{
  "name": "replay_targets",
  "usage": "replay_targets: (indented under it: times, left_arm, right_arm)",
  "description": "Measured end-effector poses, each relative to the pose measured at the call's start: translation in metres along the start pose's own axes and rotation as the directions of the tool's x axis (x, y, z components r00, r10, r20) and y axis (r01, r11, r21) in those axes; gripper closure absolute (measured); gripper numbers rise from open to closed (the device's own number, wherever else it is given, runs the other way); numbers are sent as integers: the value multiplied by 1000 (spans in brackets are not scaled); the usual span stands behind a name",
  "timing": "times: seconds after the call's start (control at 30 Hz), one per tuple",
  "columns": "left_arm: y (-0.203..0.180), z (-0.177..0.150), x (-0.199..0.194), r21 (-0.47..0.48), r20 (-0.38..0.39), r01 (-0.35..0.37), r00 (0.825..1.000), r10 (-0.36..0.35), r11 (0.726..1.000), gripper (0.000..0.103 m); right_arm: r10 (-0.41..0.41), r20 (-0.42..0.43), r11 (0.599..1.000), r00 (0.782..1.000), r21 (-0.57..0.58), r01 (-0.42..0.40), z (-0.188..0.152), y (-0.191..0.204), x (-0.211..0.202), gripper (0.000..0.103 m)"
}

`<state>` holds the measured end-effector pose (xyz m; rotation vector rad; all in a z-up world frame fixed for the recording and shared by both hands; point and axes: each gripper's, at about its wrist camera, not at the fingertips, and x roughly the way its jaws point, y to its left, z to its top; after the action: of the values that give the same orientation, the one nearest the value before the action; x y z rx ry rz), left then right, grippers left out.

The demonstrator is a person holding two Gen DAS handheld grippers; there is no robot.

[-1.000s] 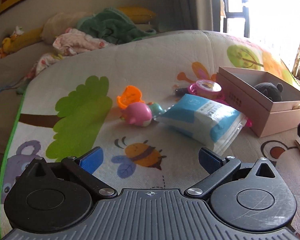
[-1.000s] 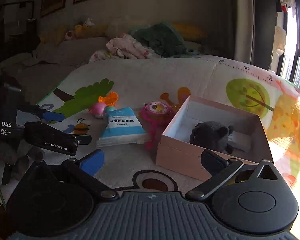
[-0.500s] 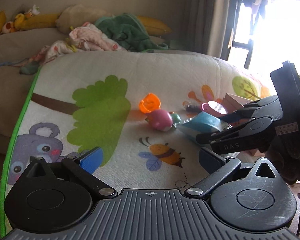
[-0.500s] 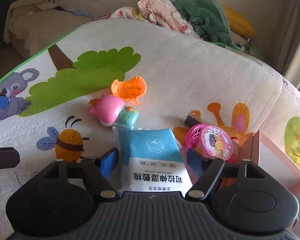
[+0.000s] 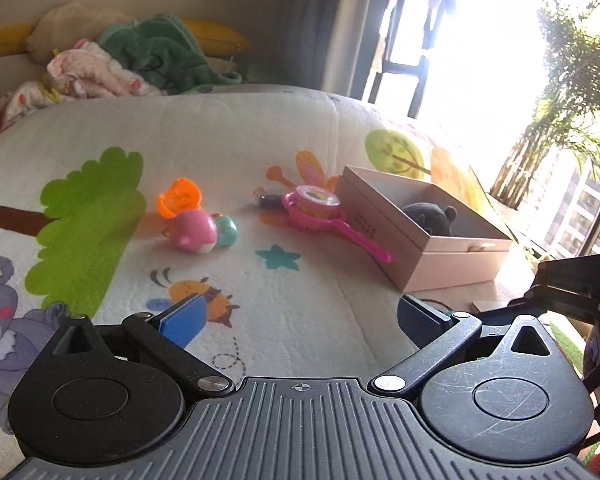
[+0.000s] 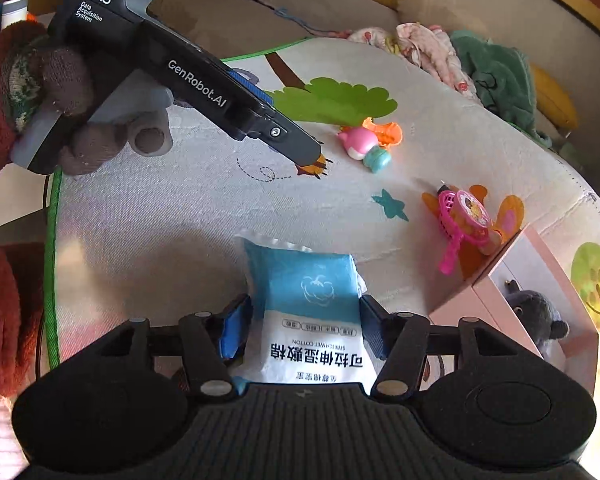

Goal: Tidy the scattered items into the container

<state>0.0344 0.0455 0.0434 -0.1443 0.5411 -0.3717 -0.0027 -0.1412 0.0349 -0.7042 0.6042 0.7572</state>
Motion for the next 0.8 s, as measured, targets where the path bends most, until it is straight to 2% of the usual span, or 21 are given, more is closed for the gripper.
replay_targets:
  times: [0.03, 0.17, 0.3, 0.33, 0.4, 0.47, 0.53, 0.63, 0.7, 0.77, 0.8]
  left_arm:
    - [-7, -1, 3, 10, -16, 25, 1000, -25, 1000, 0]
    - [-37, -10, 14, 61, -91, 136, 987, -130, 989, 0]
    - [-65, -22, 20, 121, -153, 178, 976, -158, 977, 0]
    - [-72, -24, 19, 139, -164, 186, 973, -163, 973, 0]
    - [-82, -28, 15, 184, -170, 186, 973, -155, 965, 0]
    - [-90, -29, 9, 226, -162, 174, 977, -139, 959, 0]
    - [-95, -28, 5, 253, -148, 152, 982, -117, 956, 0]
    - [-101, -25, 3, 269, -137, 137, 985, -103, 953, 0]
    - [-108, -23, 3, 286, -127, 124, 988, -91, 950, 0]
    - [-114, -23, 3, 312, -123, 120, 989, -85, 943, 0]
    - [-117, -23, 4, 326, -123, 118, 989, -82, 938, 0]
  right_arm:
    - [-18, 0, 1000, 1000, 22, 18, -6, -2, -5, 26]
    - [-70, -23, 993, 997, 99, 72, -32, -11, -19, 21]
    - [-200, -51, 967, 978, 149, 205, -55, -20, -27, 18]
    - [-209, -53, 958, 976, 188, 216, -60, -25, -30, 18]
    - [-180, -32, 932, 983, 313, 180, -71, -41, -43, 16]
    - [-163, 14, 876, 987, 462, 138, -84, -59, -57, 9]
    - [-196, 32, 791, 980, 596, 139, -95, -77, -63, 0]
    - [-272, -45, 619, 961, 756, 211, -109, -101, -48, 0]
    - [-289, -95, 533, 953, 810, 242, -113, -109, -33, 0]
    - [-288, -130, 492, 949, 830, 263, -112, -111, -16, 0]
    - [-300, -153, 491, 942, 821, 290, -109, -109, -7, 0]
